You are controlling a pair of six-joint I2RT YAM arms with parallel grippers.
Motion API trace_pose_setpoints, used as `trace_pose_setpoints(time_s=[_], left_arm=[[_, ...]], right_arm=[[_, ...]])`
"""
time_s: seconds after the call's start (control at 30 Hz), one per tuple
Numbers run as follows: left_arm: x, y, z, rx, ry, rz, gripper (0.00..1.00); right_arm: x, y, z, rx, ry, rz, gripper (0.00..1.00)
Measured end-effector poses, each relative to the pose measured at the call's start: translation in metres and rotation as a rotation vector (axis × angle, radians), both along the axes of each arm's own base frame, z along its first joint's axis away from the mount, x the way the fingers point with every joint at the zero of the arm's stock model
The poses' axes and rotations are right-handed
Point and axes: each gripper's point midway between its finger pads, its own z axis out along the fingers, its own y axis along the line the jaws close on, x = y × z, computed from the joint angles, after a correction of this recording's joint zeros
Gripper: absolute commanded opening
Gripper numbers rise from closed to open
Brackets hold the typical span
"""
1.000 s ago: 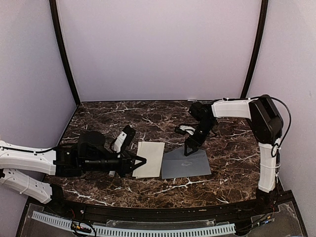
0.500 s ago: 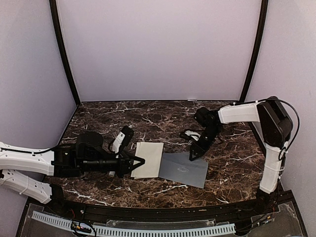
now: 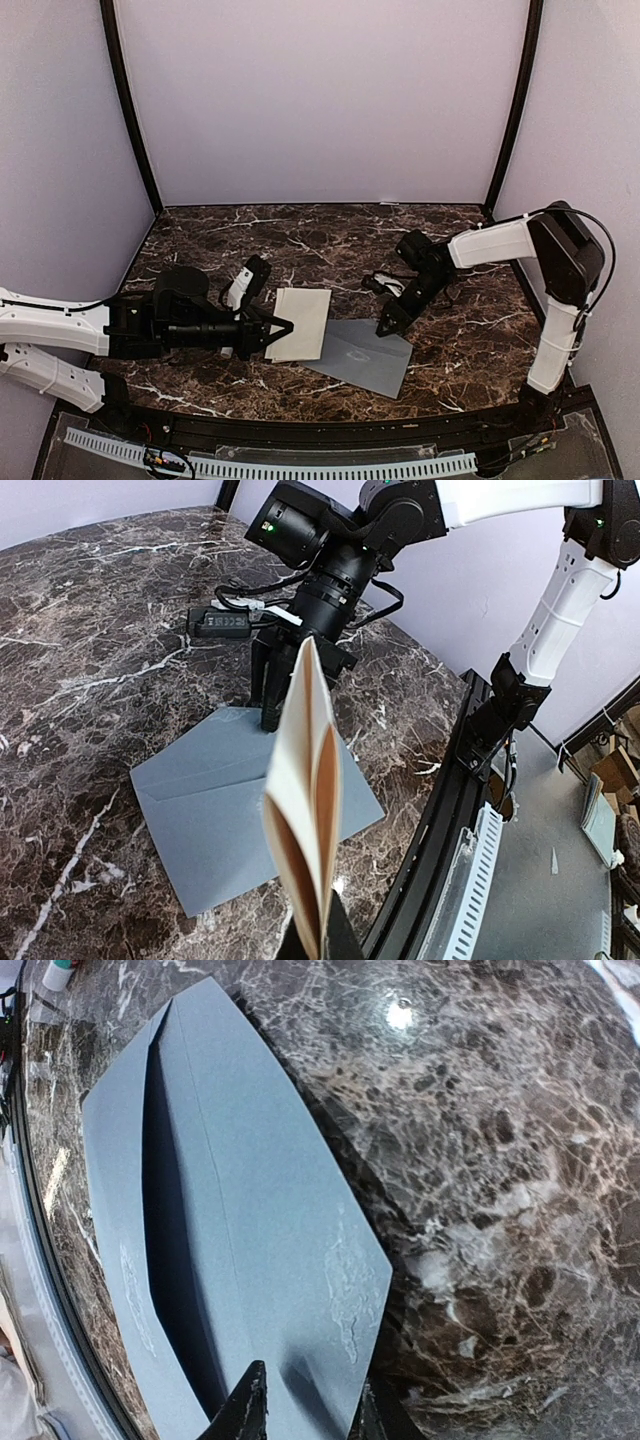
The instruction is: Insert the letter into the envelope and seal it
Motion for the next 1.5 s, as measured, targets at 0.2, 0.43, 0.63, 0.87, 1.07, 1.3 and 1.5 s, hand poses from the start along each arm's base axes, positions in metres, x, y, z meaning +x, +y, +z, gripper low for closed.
trace_pose_setpoints(time_s=[0.2,0.43,0.63,0.87,1.07,1.3,1.5], left_arm=[[0.000,0.000,0.000,0.001,-0.001,-0.001,0.00],[0.000,0.000,0.000,0.001,-0.001,-0.001,0.00],[0.000,0.000,0.000,0.001,-0.001,-0.001,0.00],[0.000,0.000,-0.001,0.003,0.001,-0.002,0.00],[0.000,-0.001,-0.004,0.009,0.004,-0.001,0.00],[0.000,-0.004,-0.007,0.015,-0.005,-0.013,0.00],[0.003,-0.012,0.015,-0.026,-0.152,-0.053,0.00]], right_arm=[[0.001,0.008,-0.001,0.043,0.006,-0.009,0.23],[-0.002,0.013,-0.006,0.096,0.032,-0.018,0.00],[-0.009,0.013,-0.005,0.133,0.041,-0.025,0.00],[0.000,0.019,0.047,0.239,-0.078,-0.075,0.00],[0.013,0.028,0.094,0.332,-0.199,-0.157,0.00],[-0.008,0.036,0.100,0.316,-0.243,-0.135,0.00],[-0.006,0.039,0.109,0.306,-0.288,-0.099,0.00]])
